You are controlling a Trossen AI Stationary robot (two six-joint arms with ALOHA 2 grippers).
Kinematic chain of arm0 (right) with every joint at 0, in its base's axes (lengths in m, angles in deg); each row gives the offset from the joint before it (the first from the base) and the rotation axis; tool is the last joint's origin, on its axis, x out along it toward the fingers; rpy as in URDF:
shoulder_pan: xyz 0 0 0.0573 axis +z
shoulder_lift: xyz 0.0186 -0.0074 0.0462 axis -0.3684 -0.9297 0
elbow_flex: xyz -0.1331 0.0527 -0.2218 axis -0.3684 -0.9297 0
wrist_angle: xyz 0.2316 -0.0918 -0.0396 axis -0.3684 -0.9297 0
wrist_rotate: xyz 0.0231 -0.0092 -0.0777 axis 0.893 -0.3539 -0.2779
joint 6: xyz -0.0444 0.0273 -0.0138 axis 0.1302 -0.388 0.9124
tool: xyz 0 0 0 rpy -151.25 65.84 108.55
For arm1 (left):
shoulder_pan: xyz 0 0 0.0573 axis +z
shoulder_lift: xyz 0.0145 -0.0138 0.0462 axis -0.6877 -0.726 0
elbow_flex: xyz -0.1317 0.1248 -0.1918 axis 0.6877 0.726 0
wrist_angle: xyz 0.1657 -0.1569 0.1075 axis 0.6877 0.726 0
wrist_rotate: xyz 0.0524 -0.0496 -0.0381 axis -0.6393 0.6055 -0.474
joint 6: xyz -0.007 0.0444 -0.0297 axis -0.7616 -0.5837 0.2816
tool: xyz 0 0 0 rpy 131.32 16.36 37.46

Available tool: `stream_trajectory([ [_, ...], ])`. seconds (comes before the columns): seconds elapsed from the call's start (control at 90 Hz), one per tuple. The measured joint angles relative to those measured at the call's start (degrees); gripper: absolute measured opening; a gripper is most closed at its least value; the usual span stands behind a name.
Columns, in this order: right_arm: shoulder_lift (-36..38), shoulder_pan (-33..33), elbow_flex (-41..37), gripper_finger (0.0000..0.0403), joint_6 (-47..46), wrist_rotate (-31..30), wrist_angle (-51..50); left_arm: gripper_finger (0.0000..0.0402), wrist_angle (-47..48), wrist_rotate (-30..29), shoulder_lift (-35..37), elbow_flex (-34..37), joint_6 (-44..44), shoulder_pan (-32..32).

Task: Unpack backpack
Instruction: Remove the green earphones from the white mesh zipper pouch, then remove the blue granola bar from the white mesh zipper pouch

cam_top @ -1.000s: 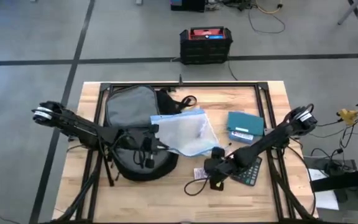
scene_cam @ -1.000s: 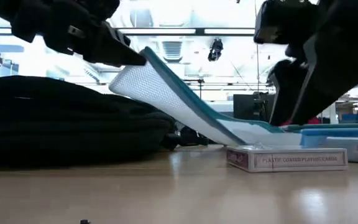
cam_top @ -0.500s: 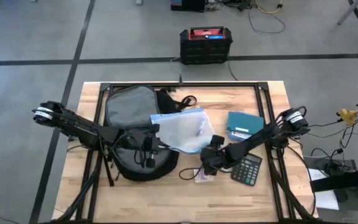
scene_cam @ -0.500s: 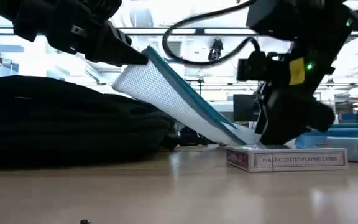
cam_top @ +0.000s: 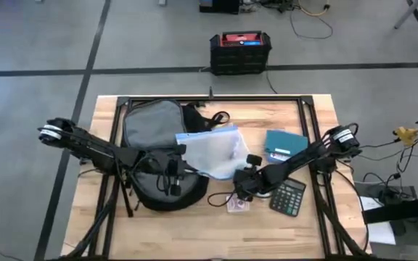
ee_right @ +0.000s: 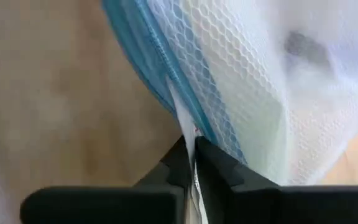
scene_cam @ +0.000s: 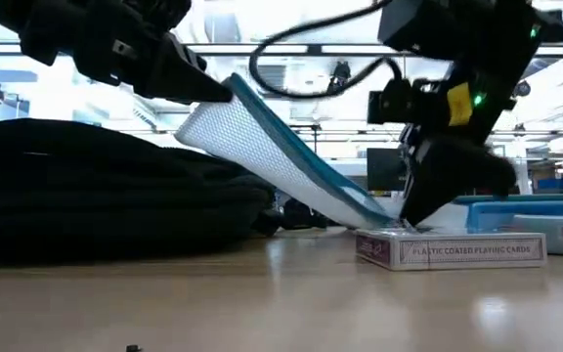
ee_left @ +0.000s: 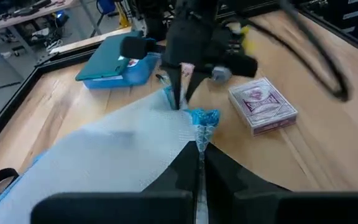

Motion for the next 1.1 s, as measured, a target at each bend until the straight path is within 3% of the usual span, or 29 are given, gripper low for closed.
stream_trajectory([
  [0.322,2.83,2.08,0.86,0.0003,3.35,16.18,-0.08,0.0,0.12,-0.08,0.0,0.31,0.53,0.0],
  [0.522,3.59,3.85,2.92,0.0001,2.54,32.0,2.39,0.0,-0.29,-0.15,-0.77,0.33,0.87,0.09],
  [0.589,3.68,5.22,3.91,0.0001,2.35,34.79,2.53,0.0,-0.5,-0.15,-1.13,0.33,0.87,0.13],
  [0.844,3.68,7.5,4.45,0.0026,-3.86,26.59,-0.59,0.0,-1.37,-0.12,-1.09,-0.04,0.7,0.13],
  [1.022,3.64,7.52,6.4,0.0108,-2.79,25.79,-2.75,0.0,-1.4,-0.09,-1.09,-0.04,0.68,0.13],
  [1.1,3.64,7.52,7.42,0.0149,-0.06,21.91,-3.91,0.0,-1.4,-0.07,-1.09,-0.11,0.66,0.13],
])
